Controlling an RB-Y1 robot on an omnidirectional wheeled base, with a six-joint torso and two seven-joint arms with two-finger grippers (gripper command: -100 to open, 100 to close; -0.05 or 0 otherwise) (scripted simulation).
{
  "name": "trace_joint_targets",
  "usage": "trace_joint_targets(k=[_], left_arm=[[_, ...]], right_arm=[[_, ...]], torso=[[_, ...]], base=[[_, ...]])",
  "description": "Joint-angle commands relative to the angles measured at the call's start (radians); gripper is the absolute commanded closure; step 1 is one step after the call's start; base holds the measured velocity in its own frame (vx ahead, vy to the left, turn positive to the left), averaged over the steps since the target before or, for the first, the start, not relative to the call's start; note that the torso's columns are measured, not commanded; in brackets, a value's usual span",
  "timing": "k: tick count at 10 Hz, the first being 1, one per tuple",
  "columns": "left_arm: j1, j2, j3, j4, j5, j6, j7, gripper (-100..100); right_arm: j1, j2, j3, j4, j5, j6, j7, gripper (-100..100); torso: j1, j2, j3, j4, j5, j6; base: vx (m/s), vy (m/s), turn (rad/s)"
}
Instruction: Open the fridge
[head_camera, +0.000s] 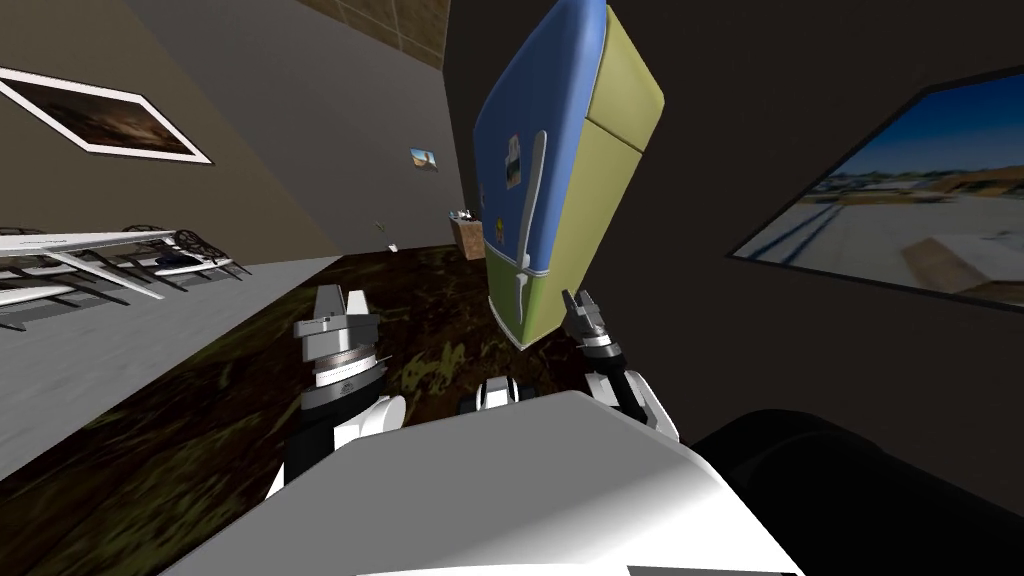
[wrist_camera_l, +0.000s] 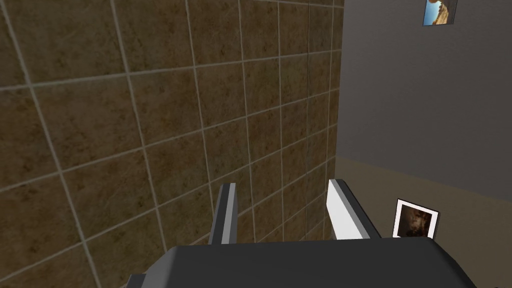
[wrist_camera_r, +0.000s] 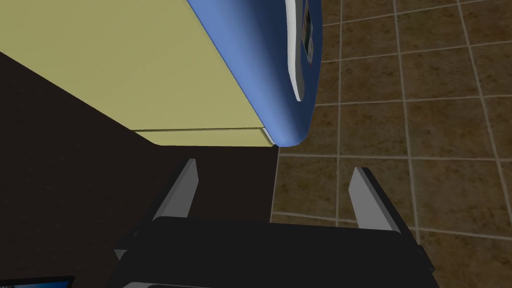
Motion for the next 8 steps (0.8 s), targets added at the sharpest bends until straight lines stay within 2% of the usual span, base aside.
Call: trace_joint_targets(k=[1, 8], left_arm=[[0.000, 0.000, 0.000, 0.000, 0.000, 0.000, 0.000, 0], [0.000, 0.000, 0.000, 0.000, 0.000, 0.000, 0.000, 0]], right_arm=[[0.012, -0.003, -0.022, -0.006, 0.027, 0.005, 0.074, -100], [0.033, -0.008, -0.066, -0.012, 0.084, 0.018, 0.254, -100]], torso=[[0.000, 0.000, 0.000, 0.000, 0.000, 0.001], [0.000, -0.001, 0.000, 0.000, 0.000, 0.000]], base=[[0.065, 0.004, 0.114], [0.058, -0.002, 0.108]])
